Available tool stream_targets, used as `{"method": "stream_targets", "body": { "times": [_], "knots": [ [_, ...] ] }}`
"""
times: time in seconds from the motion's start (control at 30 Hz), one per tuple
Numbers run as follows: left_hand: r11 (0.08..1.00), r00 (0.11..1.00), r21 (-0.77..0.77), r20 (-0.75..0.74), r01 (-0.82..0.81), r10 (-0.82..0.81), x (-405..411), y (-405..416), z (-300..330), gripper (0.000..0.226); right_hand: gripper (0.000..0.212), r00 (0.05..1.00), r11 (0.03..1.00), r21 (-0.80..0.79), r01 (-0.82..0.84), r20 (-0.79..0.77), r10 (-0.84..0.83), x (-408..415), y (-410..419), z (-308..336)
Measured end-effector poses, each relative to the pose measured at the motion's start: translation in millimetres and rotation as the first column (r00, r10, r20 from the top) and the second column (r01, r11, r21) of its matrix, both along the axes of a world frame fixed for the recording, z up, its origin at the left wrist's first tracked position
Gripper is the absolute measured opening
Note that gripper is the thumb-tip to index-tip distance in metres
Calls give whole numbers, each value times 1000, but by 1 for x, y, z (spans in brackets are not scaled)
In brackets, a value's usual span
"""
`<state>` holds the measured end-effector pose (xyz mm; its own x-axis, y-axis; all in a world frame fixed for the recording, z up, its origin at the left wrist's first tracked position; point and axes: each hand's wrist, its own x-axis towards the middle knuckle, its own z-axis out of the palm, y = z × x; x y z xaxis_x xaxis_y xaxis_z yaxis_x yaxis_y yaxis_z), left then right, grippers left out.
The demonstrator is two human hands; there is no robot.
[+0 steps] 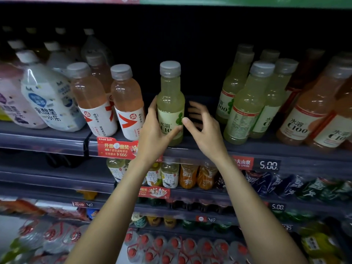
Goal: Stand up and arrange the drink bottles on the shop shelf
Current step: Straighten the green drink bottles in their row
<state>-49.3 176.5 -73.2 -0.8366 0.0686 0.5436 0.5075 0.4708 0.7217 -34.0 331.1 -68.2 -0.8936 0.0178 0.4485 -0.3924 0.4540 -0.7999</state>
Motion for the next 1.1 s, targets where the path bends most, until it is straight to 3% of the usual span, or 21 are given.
{"method": "stream_targets", "body": {
  "times": [0.13, 0.27, 0.4, 0.53, 0.63, 0.73, 0.87, 0.97, 1.1],
  "knots": [
    [999, 1000, -18, 8, -26, 26, -1, 0, -1, 92, 39, 951, 895, 338, 291, -200, -235, 7, 26, -11],
    [1000, 1000, -6, 19, -23, 24, -1, 1, 0, 92, 36, 908, 781, 463, 418, -222, -355, 13, 39, -15],
    [1000, 1000, 4, 22, -20, 20, -2, 0, -1, 91, 16, 780, 745, 295, 598, -430, -455, 29, 50, -12],
    [1000, 1000, 13, 21, -18, 18, -3, 0, -3, 91, 40, 672, 699, 38, 714, -321, -668, 35, 66, -5],
    [1000, 999, 12, 17, -27, 27, -2, 0, -4, 92, 61, 775, 780, -106, 616, -94, -625, 33, 69, 3],
    [1000, 1000, 14, 17, -25, 25, -2, -1, -5, 92, 73, 840, 835, -129, 534, -32, -542, 31, 69, 6],
    [1000, 1000, 18, 19, -25, 24, -1, 0, -6, 92, 61, 925, 907, -188, 377, 118, -361, 32, 74, 9],
    [1000, 1000, 22, 18, -11, 11, -2, 0, -4, 91, 56, 958, 953, -143, 269, 140, -249, 26, 84, 20],
    [1000, 1000, 22, 24, -9, 9, -1, 0, -3, 91, 59, 978, 978, -206, 41, 210, 3, 13, 86, 39]
  ]
}}
